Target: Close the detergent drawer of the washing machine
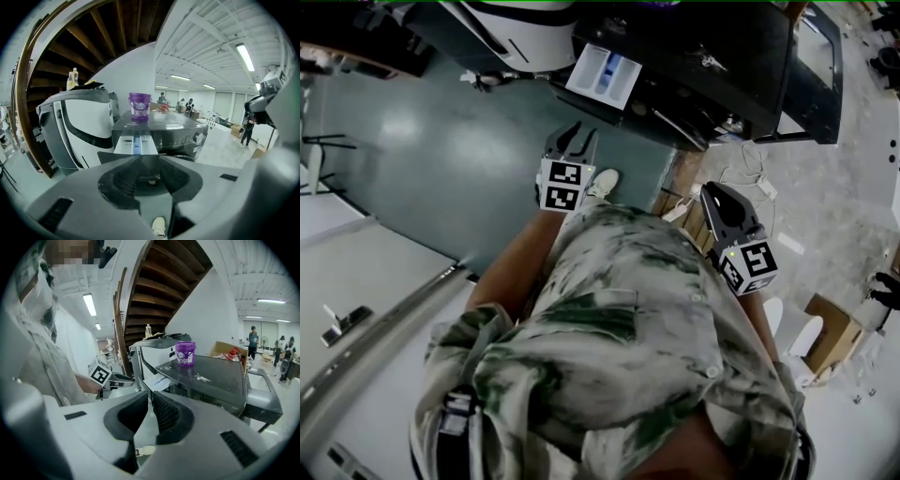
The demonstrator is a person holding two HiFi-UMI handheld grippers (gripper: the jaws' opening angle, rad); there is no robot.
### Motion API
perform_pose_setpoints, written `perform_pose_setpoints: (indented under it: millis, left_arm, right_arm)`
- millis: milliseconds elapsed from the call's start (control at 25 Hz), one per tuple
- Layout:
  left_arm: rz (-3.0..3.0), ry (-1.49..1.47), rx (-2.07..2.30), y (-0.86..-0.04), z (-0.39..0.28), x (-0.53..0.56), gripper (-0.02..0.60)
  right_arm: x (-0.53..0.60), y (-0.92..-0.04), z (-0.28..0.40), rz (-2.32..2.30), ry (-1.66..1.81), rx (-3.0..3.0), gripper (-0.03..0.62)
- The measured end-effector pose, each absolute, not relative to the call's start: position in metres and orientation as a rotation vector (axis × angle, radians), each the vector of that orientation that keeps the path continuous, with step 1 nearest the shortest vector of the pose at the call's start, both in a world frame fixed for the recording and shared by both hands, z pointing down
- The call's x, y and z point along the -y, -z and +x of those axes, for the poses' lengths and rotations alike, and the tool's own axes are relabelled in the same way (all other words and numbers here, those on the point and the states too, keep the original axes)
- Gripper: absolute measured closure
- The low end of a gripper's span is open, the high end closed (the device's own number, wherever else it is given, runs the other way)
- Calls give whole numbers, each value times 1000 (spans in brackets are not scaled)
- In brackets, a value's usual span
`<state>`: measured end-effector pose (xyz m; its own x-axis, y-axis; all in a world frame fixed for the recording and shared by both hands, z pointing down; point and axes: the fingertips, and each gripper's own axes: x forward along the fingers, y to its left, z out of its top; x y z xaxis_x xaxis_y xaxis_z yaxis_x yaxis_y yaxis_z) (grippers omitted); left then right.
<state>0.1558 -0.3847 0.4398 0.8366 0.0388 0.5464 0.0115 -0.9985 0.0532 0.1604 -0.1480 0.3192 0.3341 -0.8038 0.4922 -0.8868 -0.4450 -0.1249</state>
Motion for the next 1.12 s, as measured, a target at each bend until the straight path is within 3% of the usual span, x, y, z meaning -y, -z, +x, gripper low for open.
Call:
perform_pose_setpoints:
  millis: [1120]
  left_arm:
    - [2993, -975, -118, -491, 215, 431, 440]
  right_arm:
    - [177, -331, 197, 2485, -812, 1384, 539]
